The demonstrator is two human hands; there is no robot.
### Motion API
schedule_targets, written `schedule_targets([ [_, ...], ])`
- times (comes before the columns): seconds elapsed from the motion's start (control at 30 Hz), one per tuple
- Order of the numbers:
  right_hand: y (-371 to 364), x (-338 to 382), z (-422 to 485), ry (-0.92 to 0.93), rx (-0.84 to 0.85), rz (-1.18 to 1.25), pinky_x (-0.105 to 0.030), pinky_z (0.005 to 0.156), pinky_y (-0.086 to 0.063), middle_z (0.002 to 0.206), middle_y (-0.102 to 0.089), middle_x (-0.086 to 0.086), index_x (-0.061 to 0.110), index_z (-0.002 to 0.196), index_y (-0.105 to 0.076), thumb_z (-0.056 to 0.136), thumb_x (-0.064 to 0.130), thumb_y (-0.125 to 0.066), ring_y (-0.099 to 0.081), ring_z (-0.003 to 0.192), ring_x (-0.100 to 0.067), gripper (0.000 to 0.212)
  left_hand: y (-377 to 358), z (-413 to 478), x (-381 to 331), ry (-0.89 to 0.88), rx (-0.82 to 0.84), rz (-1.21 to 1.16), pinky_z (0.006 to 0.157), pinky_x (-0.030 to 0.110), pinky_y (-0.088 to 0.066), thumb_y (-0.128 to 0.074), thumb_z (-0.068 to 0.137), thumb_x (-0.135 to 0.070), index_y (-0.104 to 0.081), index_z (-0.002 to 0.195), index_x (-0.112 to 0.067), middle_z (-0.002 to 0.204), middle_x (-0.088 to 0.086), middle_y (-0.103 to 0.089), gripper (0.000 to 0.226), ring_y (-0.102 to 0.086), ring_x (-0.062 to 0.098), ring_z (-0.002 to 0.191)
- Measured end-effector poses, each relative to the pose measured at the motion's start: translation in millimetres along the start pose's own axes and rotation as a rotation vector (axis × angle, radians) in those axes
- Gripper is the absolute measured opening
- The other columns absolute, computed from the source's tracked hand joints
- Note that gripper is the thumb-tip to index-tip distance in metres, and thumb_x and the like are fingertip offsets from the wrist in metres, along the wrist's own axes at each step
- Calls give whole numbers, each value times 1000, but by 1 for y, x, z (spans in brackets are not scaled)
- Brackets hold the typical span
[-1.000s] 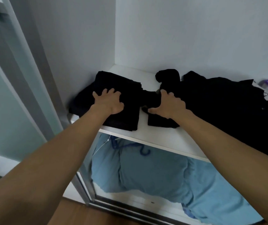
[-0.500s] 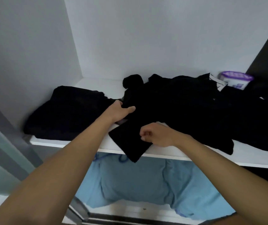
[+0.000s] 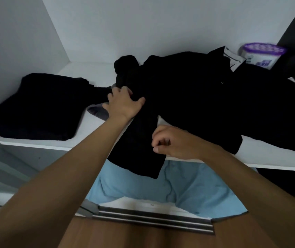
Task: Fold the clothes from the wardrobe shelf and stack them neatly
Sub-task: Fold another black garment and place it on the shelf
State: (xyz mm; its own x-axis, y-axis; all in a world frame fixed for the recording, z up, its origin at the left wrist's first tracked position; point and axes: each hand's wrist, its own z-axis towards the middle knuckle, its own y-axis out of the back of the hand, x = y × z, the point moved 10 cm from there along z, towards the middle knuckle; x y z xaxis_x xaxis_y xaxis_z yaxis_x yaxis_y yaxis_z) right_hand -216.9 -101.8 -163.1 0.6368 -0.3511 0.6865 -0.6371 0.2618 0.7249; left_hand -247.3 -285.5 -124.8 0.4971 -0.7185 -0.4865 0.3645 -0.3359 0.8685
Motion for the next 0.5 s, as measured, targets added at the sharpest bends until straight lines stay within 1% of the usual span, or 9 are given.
schedule_targets([
  [0.07, 2, -1, -2, 8, -25, 28, -11, 85, -43, 118, -58, 16, 21, 88, -71, 92, 22, -68, -57, 97, 5, 5, 11, -7, -9, -24, -100, -30, 97, 47, -38, -58, 81, -69, -56, 107, -22, 121, 3, -55, 54, -49, 29, 118],
  [0.13, 6, 0, -9, -7, -44, 113, -12, 94, -46, 121, -60, 18, 20, 84, -67, 95, 18, -65, -59, 111, 2, 11, -4, -13, -13, -11, 89, -28, 88, 42, -47, -45, 76, -84, -62, 104, -18, 109, 3, -65, 73, -60, 28, 104],
  [0.2, 12, 7, -20, -1, -51, 169, -12, 99, -45, 117, -68, 9, 11, 86, -65, 97, 13, -61, -56, 121, 5, 12, -22, -25, -13, 40, 327, -102, 87, 40, -53, -42, 70, -90, -67, 108, -13, 104, 7, -69, 90, -67, 28, 96],
  [0.23, 15, 14, -26, 11, -58, 163, -14, 102, -44, 114, -70, 5, 8, 87, -64, 98, 12, -59, -56, 122, 5, 13, -27, -30, -14, 55, 395, -210, 84, 37, -56, -50, 72, -86, -68, 105, -10, 98, 8, -71, 84, -70, 25, 89],
  [0.3, 20, 27, -36, 39, -90, 120, -25, 107, -45, 104, -71, 2, 9, 87, -64, 99, 12, -58, -59, 121, -4, 14, -31, -38, -25, 42, 457, -436, 54, 19, -54, -72, 82, -52, -67, 89, -9, 76, 5, -67, 44, -69, 12, 62],
  [0.33, 21, 33, -40, 46, -105, 90, -32, 107, -45, 98, -70, 2, 11, 86, -63, 99, 13, -58, -62, 117, -9, 15, -30, -41, -31, 27, 450, -523, 44, 15, -48, -75, 86, -30, -66, 85, -9, 71, 5, -65, 23, -67, 12, 58],
  [0.37, 20, 38, -45, 41, -114, 69, -34, 107, -45, 96, -70, 5, 16, 85, -63, 99, 15, -59, -62, 116, -9, 15, -25, -44, -37, 1, 432, -596, 42, 15, -46, -72, 86, -13, -67, 86, -8, 73, 6, -66, 7, -68, 15, 63],
  [0.43, 14, 42, -52, -1, -134, 92, -26, 108, -42, 104, -68, 18, 25, 87, -65, 99, 20, -60, -56, 122, 3, 15, -11, -52, -46, -108, 386, -685, 51, 16, -52, -62, 86, 1, -71, 93, -10, 81, 8, -71, 15, -70, 18, 74],
  [0.5, 15, 44, -57, -49, -209, 134, -21, 104, -42, 110, -69, 18, 24, 94, -71, 99, 21, -61, -57, 118, 7, 11, 4, -63, -50, -237, 394, -720, 55, 17, -52, -56, 88, 2, -73, 95, -17, 78, 1, -74, 27, -70, 9, 68],
])
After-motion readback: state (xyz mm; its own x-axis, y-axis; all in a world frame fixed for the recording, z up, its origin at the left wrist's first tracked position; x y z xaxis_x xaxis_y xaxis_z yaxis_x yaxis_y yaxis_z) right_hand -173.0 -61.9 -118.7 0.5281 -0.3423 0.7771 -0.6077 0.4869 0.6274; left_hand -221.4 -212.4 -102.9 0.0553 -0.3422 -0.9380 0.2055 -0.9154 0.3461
